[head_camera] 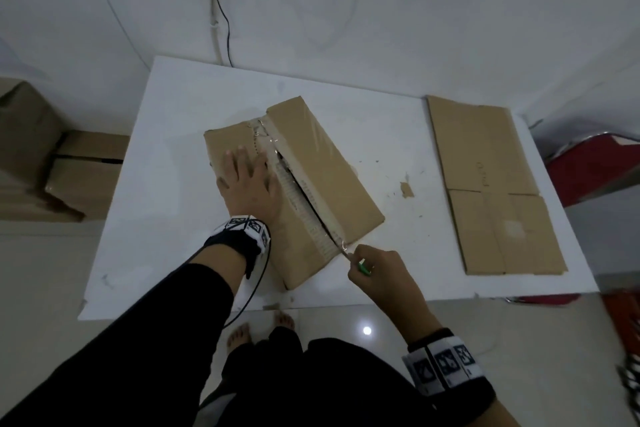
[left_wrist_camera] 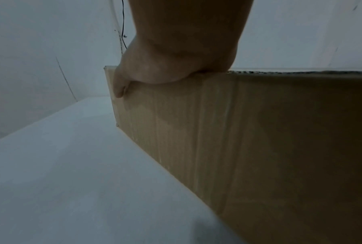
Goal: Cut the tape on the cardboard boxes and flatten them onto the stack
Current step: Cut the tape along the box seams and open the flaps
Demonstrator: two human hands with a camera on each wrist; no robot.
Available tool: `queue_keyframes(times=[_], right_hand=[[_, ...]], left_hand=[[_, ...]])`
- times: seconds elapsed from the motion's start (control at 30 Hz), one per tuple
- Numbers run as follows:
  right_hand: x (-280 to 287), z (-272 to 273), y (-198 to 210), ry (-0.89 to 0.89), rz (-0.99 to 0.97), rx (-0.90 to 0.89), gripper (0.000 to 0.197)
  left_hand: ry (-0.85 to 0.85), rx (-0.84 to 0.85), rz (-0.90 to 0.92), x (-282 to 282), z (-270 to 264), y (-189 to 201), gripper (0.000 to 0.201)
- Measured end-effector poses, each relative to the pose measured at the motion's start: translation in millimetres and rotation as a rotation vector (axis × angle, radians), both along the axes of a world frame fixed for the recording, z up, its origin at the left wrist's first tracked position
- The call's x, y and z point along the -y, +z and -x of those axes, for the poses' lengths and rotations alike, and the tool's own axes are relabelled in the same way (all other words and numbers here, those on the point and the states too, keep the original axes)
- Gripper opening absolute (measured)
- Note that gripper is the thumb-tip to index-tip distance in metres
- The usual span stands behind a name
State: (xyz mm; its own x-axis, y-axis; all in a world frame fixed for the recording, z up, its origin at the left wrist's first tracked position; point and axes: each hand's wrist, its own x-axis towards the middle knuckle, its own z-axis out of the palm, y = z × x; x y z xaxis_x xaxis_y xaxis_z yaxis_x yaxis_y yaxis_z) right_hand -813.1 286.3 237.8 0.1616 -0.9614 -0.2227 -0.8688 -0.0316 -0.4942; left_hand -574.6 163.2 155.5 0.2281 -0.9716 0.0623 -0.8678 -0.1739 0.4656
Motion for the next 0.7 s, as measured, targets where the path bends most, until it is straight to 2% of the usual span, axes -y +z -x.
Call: queue_keyframes(times=[0.13, 0.17, 0.23, 0.3, 0.33, 0.43, 0.53, 0.67, 0.7], right_hand=[[-10, 26, 9, -0.149, 0.119, 0.140, 0.011], [-9, 27, 9, -0.212, 0.181, 0.177, 0.009], [0, 20, 5, -0.375, 0.263, 0.280, 0.005], [14, 6, -4, -0.534, 0.303, 0.398, 0.008], [20, -2, -10, -0.605, 0.306, 0.465, 0.011], [31, -26, -25, -0.709, 0.270, 0.626, 0.013], [31, -44, -32, -0.689, 0.284, 0.693, 0.013], [45, -44, -37, -0.733, 0.262, 0.726, 0.009], [53, -42, -37, -0.731, 0.246, 0.722, 0.007]], left_hand=[[-0.020, 0.023, 0.112, -4, -1, 6, 0.046], [-0.125, 0.028, 0.172, -7, -1, 9, 0.040], [-0.504, 0.053, 0.251, -15, 3, 16, 0.033], [-0.845, 0.088, 0.228, -24, 10, 19, 0.034], [-0.939, 0.110, 0.204, -27, 13, 20, 0.037], [-0.999, 0.199, 0.142, -29, 18, 24, 0.045], [-0.994, 0.264, 0.015, -30, 17, 34, 0.058], [-1.056, 0.395, -0.121, -24, 20, 48, 0.090], [-1.043, 0.420, -0.153, -20, 23, 53, 0.087]])
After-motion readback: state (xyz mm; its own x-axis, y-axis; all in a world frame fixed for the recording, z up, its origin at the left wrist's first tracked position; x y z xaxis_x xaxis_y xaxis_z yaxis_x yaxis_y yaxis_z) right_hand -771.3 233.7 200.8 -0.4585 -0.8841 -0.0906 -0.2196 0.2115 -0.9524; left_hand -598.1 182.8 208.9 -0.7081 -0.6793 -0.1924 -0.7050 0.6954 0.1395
